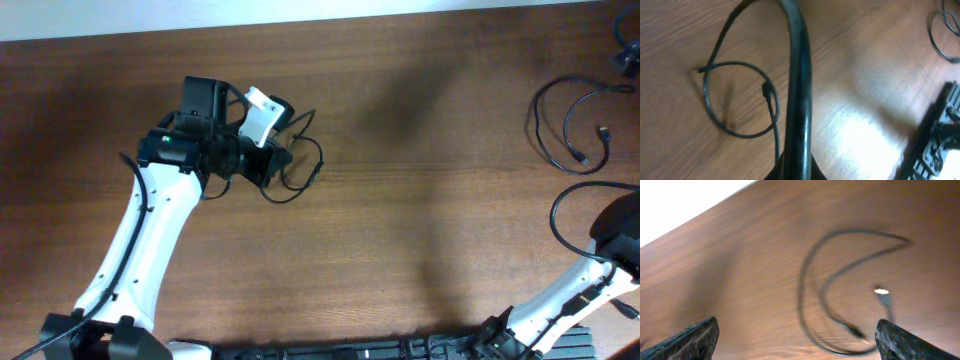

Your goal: Untangle cables

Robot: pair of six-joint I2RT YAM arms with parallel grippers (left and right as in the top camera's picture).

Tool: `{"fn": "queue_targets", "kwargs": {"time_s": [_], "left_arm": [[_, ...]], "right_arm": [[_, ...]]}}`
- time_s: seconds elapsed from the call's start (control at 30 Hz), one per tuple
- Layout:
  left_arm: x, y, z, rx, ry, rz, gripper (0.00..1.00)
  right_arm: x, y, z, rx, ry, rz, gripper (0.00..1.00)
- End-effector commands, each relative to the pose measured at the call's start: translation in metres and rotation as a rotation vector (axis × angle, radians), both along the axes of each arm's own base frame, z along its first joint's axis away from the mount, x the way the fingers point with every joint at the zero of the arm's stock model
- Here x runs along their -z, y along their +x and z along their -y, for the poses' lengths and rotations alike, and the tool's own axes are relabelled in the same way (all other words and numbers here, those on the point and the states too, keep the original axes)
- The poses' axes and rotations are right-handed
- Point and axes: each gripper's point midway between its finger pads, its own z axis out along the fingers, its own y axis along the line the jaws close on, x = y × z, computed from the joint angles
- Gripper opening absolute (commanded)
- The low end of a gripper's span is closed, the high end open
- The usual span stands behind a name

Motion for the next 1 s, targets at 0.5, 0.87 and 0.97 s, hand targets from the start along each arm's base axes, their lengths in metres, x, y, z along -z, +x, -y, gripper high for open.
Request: {"fn": "queue_targets", "kwargs": {"time_s": [0.5,0.87,0.97], "left_arm": [[-0.113,-0.017,0.087,0.383,-0.185,0.504,0.00],[-0.151,-0.009,0.104,0.411,-0.241,0.703,0.00],[-0.171,-0.024,0.108,0.471,-0.319,0.751,0.00]], "right_arm": [[-0.194,-0.061,-0.295,-1.091,-0.213,0.741,0.99],[-0.177,-0.102,-0.407,-1.482,-0.220,0.769,0.99],[-0.172,-0.107,-0.423,-1.535,-0.244,0.757,0.99]]}}
